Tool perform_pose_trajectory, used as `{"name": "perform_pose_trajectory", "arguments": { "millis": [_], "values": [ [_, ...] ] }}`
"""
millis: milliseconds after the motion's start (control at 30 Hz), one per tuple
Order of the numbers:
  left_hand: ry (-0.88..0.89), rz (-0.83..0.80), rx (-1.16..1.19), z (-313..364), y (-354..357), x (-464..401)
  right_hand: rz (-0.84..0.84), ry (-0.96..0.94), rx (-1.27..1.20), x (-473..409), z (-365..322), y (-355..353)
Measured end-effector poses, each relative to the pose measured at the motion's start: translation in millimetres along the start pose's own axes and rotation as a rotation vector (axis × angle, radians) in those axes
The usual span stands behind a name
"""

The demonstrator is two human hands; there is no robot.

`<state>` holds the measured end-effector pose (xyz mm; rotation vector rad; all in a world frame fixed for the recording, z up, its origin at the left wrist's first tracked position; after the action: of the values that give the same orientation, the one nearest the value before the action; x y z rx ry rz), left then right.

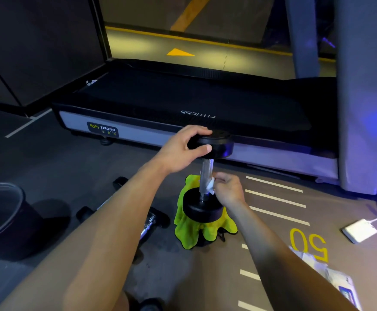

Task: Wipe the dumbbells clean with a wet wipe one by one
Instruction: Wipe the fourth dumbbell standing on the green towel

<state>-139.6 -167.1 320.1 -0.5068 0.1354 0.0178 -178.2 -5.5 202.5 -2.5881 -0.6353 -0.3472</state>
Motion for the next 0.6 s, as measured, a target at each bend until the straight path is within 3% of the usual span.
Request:
{"name": "perform_pose_trajectory", "arguments": {
  "millis": [133,200,333,467,600],
  "values": [
    [-0.001,-0.001,0.032,-2.7,-3.1,0.5,-0.154,0.052,0.043,-16.0,22.5,11.7],
    [0.004,-0.004,0.040,-2.3,-3.2,1.3,-0.141,0.038,-0.002,-11.4,6.4,11.5],
    [0.007,-0.024,0.025,-0.6,-4.3,2.9,-0.087,-0.026,-0.328,-7.2,-13.2,4.9],
    [-0.010,0.019,0.021,-1.6,-2.6,3.0,-0.180,0.036,-0.086,-7.8,12.5,18.4],
    [0.000,0.101,-0.115,4.8,2.9,2.8,-0.079,-0.010,-0.324,-4.9,-15.5,9.2]
  ]
}}
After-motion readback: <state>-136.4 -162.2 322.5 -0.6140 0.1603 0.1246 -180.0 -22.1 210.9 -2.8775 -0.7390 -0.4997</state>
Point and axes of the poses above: each hand's wrist, its own x-axis away from the middle knuckle, its own y-axis out of the palm, z = x × y, the point moved 6 cm from there along -x, towards the middle knuckle, and after that the axes turned 9 degrees about -z, right-handed, at the moved point
